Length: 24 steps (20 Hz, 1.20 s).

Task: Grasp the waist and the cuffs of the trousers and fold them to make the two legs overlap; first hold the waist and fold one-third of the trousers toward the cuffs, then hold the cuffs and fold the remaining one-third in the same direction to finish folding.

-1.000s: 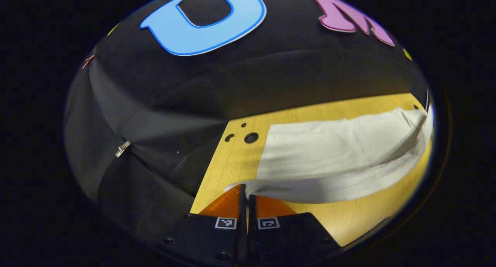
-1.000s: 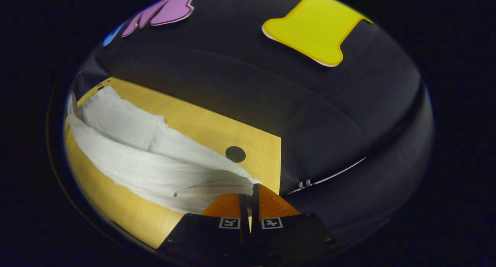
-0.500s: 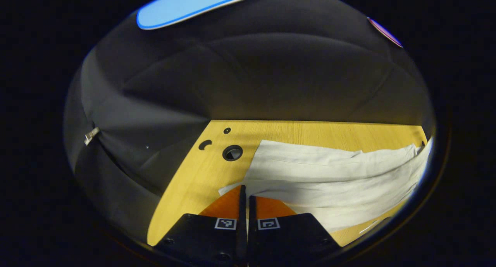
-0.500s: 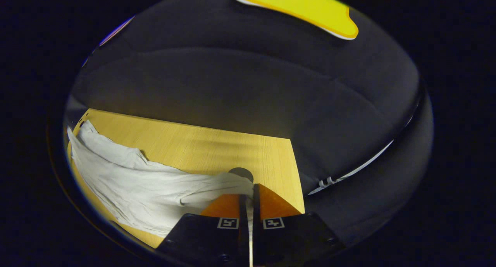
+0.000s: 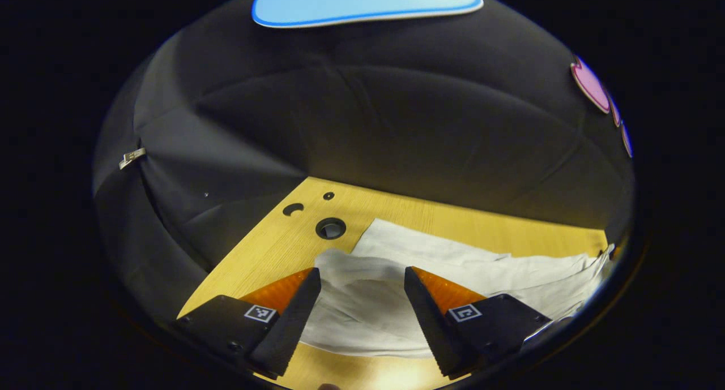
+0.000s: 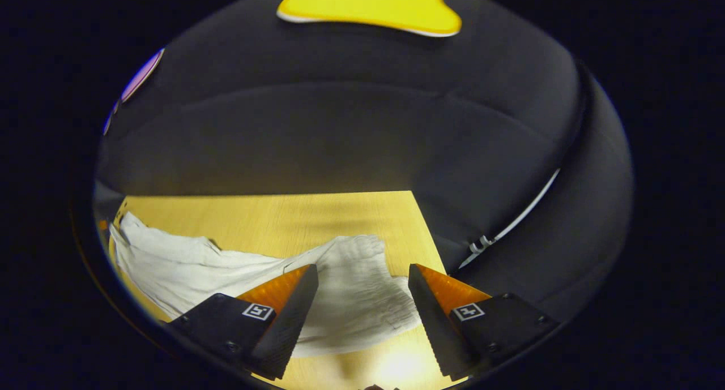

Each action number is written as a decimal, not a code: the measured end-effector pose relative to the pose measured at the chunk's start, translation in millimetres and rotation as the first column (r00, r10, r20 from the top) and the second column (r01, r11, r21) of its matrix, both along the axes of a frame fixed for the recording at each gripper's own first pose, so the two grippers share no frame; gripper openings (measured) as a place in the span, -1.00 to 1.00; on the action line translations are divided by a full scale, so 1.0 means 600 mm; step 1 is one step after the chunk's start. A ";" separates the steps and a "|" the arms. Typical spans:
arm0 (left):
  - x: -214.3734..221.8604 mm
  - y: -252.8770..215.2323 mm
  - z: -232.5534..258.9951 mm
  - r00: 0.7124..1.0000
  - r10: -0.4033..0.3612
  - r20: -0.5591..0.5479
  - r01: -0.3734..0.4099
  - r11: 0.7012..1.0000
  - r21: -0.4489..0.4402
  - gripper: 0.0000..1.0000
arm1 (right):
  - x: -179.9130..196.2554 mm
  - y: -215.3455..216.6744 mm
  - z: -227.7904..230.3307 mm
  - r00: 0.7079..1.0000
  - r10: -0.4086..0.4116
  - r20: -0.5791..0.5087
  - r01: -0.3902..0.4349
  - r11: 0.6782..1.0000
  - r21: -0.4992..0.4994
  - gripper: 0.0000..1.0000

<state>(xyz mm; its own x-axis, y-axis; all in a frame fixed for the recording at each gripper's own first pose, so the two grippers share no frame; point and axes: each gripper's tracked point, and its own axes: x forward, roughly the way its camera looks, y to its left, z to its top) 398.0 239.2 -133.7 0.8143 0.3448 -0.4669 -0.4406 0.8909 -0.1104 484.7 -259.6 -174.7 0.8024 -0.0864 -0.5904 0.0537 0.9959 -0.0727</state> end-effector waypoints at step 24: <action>-0.247 -0.149 0.097 0.989 0.049 0.140 -0.044 0.998 -0.039 0.92 | -0.041 -0.050 -0.111 0.966 -0.253 -0.058 0.259 0.959 0.119 0.96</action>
